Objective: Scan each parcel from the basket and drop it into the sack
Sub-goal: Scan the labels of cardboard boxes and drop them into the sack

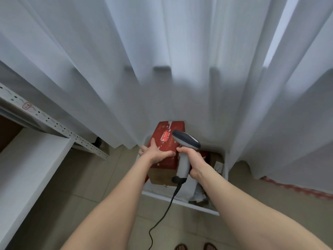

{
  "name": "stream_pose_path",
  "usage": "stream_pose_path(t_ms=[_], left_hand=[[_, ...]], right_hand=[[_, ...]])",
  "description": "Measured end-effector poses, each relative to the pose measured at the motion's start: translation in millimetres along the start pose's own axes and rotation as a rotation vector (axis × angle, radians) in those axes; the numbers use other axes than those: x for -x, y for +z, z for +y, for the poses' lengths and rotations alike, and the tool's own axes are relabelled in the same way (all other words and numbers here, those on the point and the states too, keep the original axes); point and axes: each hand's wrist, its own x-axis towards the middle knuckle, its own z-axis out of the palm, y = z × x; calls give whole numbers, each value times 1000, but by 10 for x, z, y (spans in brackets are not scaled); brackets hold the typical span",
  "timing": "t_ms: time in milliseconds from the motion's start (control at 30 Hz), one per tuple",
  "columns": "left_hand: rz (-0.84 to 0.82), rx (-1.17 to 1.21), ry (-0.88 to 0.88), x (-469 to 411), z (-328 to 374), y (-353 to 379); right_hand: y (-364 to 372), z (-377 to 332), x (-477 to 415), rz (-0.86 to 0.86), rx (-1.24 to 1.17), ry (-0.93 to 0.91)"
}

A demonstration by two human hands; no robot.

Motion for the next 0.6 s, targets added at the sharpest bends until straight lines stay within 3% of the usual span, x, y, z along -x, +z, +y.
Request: stream_pose_path(t_ms=[400,600], left_hand=[[-12,-15,-22,-45,-223,161],[-172,359,-15,-29,-419,-264]], right_hand=[[88,239,-38,34,16,37],[48,73,115,220,-23,46]])
